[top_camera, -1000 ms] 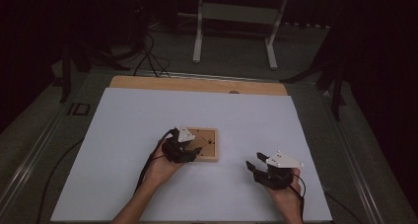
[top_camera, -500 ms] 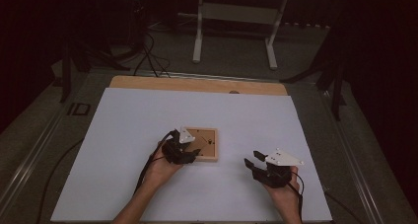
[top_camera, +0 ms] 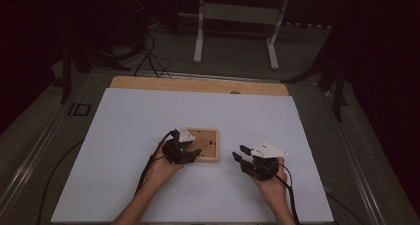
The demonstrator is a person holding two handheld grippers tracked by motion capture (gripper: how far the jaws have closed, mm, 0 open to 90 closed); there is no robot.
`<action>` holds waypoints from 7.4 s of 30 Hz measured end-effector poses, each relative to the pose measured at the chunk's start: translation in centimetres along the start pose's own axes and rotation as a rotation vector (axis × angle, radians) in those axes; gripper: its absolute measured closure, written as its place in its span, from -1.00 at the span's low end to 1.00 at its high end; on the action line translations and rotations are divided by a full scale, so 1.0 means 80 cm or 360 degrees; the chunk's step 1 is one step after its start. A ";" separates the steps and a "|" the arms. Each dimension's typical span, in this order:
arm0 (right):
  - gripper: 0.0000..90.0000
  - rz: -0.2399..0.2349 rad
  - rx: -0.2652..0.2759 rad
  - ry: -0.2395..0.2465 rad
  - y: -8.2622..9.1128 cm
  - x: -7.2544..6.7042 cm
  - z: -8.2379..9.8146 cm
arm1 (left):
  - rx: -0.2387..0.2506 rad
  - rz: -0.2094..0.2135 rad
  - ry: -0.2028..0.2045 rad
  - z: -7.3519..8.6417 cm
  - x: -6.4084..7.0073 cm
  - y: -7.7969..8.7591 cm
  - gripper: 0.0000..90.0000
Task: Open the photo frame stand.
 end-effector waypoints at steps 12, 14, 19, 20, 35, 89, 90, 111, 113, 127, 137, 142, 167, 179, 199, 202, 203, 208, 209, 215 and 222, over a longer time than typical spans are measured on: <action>0.99 -0.0129 -0.0056 -0.0027 -0.041 -0.029 0.016 | -0.0014 -0.0011 -0.0002 -0.004 0.001 0.001 0.15; 0.99 -0.0159 -0.0082 -0.0008 -0.051 -0.040 0.020 | -0.0023 -0.0014 -0.0012 -0.006 0.000 0.002 0.15; 1.00 -0.0170 -0.0117 -0.0007 -0.066 -0.046 0.028 | -0.0017 -0.0019 -0.0007 -0.007 0.001 0.003 0.15; 1.00 -0.0170 -0.0124 -0.0008 -0.067 -0.047 0.030 | -0.0017 -0.0021 -0.0011 -0.007 0.001 0.003 0.15; 1.00 -0.0163 -0.0148 -0.0011 -0.069 -0.048 0.032 | 0.0067 -0.0057 -0.0045 -0.028 0.003 0.008 0.15; 1.00 -0.0160 -0.0148 -0.0012 -0.069 -0.048 0.032 | 0.0032 -0.0012 0.0045 -0.024 0.003 0.006 -0.03; 1.00 -0.0159 -0.0146 -0.0013 -0.069 -0.048 0.032 | 0.0035 -0.0010 0.0049 -0.024 0.003 0.006 -0.06; 1.00 -0.0158 -0.0146 -0.0003 -0.069 -0.048 0.032 | 0.0024 0.0143 0.0407 -0.022 -0.003 0.002 0.07; 1.00 -0.0157 -0.0145 -0.0004 -0.069 -0.048 0.032 | 0.0015 0.0141 0.0412 -0.022 -0.004 0.001 0.10; 1.00 -0.0159 -0.0147 -0.0005 -0.069 -0.048 0.032 | -0.0044 0.0149 0.0450 -0.016 -0.002 -0.004 0.09; 1.00 -0.0165 -0.0152 0.0004 -0.069 -0.048 0.032 | -0.0082 0.0117 0.0400 -0.016 -0.003 -0.004 0.14; 1.00 -0.0173 -0.0154 -0.0010 -0.069 -0.047 0.031 | -0.0081 0.0100 0.0368 -0.015 -0.002 -0.004 0.15; 0.56 -0.0066 -0.0124 -0.0045 -0.054 -0.013 0.012 | 0.0059 0.0063 0.0090 -0.027 0.007 0.005 0.15; 0.51 -0.0072 -0.0127 -0.0070 -0.053 -0.007 0.008 | 0.0115 0.0061 0.0026 -0.027 0.010 0.008 0.15; 0.46 -0.0059 -0.0122 -0.0082 -0.049 0.006 0.000 | 0.0171 0.0016 -0.0071 -0.027 0.016 0.012 0.15; 0.45 -0.0058 -0.0125 -0.0071 -0.048 0.008 -0.002 | 0.0178 0.0008 -0.0096 -0.028 0.017 0.013 0.15; 0.45 -0.0060 -0.0121 -0.0068 -0.048 0.008 -0.004 | 0.0180 0.0005 -0.0102 -0.027 0.017 0.014 0.15; 0.41 -0.0053 -0.0108 -0.0063 -0.050 0.010 -0.013 | 0.0199 -0.0006 -0.0129 -0.026 0.019 0.015 0.15; 0.40 -0.0053 -0.0103 -0.0060 -0.051 0.010 -0.014 | 0.0201 -0.0009 -0.0133 -0.026 0.019 0.016 0.15; 0.36 -0.0047 -0.0109 -0.0065 -0.053 0.012 -0.018 | 0.0219 -0.0022 -0.0155 -0.026 0.021 0.017 0.15; 0.36 -0.0059 -0.0103 -0.0077 -0.057 0.014 -0.021 | 0.0235 -0.0031 -0.0178 -0.026 0.022 0.019 0.15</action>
Point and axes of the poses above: each handheld gripper's, and its own axes: y roughly backward along the jaws, z roughly out of its underside, x roughly to its right, the point moved 10 cm from there along -y, roughly forward along the jaws, and after that the axes turned 14 degrees about x, right-handed, at the moved point
